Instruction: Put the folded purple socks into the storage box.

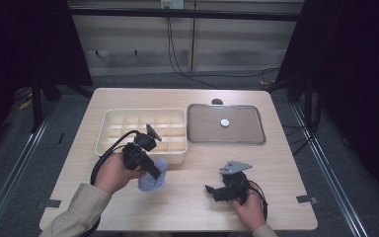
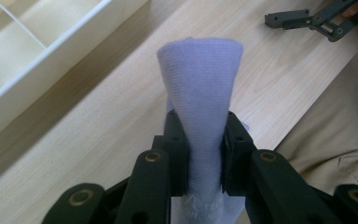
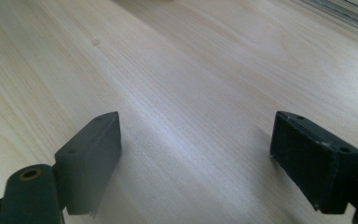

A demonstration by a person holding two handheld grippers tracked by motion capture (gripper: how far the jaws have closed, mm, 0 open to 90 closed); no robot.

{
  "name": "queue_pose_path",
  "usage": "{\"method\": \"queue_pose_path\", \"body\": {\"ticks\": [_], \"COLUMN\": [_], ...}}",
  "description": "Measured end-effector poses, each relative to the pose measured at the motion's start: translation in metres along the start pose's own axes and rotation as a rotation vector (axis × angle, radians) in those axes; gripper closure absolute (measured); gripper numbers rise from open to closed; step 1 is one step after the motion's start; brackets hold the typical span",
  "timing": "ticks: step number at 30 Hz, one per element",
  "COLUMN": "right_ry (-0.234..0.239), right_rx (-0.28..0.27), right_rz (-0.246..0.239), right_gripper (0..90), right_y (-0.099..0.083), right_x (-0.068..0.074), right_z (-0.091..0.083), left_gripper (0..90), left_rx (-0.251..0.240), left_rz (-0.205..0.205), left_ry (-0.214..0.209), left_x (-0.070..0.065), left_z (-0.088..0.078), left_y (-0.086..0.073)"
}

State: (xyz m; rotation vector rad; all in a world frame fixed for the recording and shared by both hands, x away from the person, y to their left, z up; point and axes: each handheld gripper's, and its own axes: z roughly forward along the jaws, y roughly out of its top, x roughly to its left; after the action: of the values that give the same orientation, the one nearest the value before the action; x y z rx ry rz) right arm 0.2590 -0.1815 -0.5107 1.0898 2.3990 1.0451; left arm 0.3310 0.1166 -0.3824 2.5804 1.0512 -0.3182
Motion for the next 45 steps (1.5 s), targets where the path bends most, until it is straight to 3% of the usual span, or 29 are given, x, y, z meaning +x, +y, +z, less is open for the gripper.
{"method": "queue_pose_path", "body": {"ticks": [15,33,45], "right_ry": [-0.001,-0.001,0.000], "right_rx": [-0.001,-0.004,-0.003], "right_rz": [0.005,0.000,0.002], "right_gripper": [16.1,16.1,16.1], "right_y": [0.000,0.000,0.000], "right_x": [0.000,0.000,0.000], "right_z": [0.000,0.000,0.000], "left_gripper": [75.8,75.6,75.5], "left_rx": [-0.018,-0.050,-0.062], "left_rz": [-0.006,-0.044,-0.068], "left_ry": [0.012,0.022,0.020], "left_x": [0.007,0.020,0.028], "left_z": [-0.019,-0.051,-0.063], "left_y": [0.001,0.002,0.002]}}
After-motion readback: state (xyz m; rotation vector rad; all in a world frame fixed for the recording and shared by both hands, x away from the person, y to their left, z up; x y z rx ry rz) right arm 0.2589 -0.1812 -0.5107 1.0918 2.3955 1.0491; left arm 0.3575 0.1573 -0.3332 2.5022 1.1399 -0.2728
